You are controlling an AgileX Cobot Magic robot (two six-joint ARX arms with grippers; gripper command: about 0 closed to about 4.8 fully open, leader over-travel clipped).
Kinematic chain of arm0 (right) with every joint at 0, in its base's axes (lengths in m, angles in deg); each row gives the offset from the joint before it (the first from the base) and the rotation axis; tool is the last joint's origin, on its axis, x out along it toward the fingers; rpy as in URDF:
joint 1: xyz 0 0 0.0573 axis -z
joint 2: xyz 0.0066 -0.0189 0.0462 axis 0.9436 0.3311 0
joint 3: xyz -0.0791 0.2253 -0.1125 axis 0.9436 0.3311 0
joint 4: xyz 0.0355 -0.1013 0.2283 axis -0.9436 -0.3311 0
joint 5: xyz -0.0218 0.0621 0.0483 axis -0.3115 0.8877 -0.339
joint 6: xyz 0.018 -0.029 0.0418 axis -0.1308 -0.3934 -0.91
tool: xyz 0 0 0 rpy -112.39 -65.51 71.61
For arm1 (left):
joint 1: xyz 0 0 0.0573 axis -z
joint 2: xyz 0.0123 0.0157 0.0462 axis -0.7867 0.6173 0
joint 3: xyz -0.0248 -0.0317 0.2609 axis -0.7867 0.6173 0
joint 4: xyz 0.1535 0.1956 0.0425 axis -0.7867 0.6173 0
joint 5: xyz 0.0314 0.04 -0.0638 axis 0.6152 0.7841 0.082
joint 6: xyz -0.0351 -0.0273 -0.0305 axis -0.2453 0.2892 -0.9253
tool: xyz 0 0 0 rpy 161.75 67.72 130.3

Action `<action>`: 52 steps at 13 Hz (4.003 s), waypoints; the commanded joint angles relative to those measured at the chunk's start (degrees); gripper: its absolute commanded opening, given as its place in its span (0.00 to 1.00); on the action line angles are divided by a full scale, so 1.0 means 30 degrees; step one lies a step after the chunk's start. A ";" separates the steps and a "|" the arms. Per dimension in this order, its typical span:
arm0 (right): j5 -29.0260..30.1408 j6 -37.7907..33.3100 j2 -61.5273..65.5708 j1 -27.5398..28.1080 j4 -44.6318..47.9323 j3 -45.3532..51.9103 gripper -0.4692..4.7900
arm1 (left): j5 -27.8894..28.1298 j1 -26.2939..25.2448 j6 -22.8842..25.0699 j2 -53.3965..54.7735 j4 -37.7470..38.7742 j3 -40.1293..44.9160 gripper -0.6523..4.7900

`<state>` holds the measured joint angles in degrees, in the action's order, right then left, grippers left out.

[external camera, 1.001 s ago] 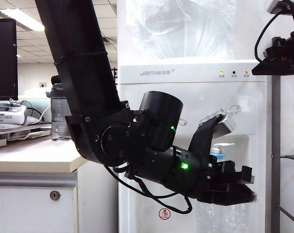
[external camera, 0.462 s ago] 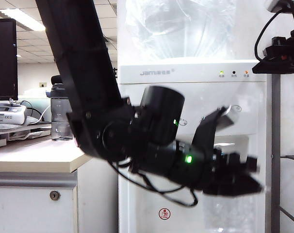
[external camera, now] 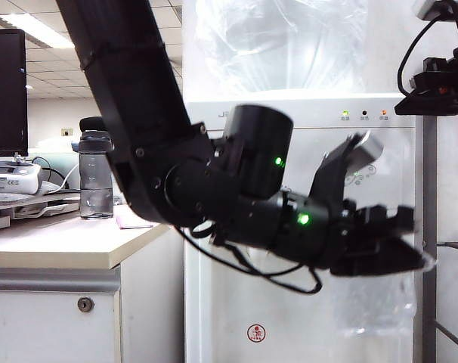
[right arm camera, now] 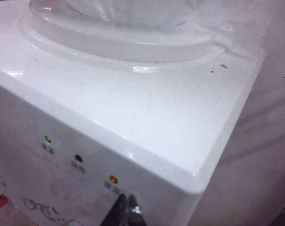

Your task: Pick up the plastic mug from the left desk, go to the cold water outlet of the water dispenser, press the vertical switch to get some water, then put the mug back on the desk.

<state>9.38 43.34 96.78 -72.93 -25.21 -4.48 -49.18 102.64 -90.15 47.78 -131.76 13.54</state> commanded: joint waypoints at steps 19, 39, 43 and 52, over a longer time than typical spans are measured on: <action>-0.0007 -0.1727 -0.0138 0.0787 0.1406 -0.0452 0.08 | -0.0466 0.1071 0.1413 -0.4284 -0.2164 0.2229 0.11; -0.1253 -0.4335 -0.2608 0.0758 0.1902 -0.1362 0.08 | -0.0743 0.0080 0.5020 -1.1140 0.2994 0.2222 0.11; -0.1224 -0.4707 -0.2623 0.0743 0.1887 -0.1413 0.08 | -0.0663 -0.1566 0.5552 -1.3253 0.4641 0.2215 0.11; -0.1188 -0.4699 -0.2623 0.0743 0.1756 -0.1413 0.08 | -0.0634 -0.6695 0.6499 -1.5970 0.5974 0.2215 0.11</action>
<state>5.88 29.46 89.10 -70.68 -20.70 -8.24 -50.78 83.82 -71.76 0.78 -110.95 20.66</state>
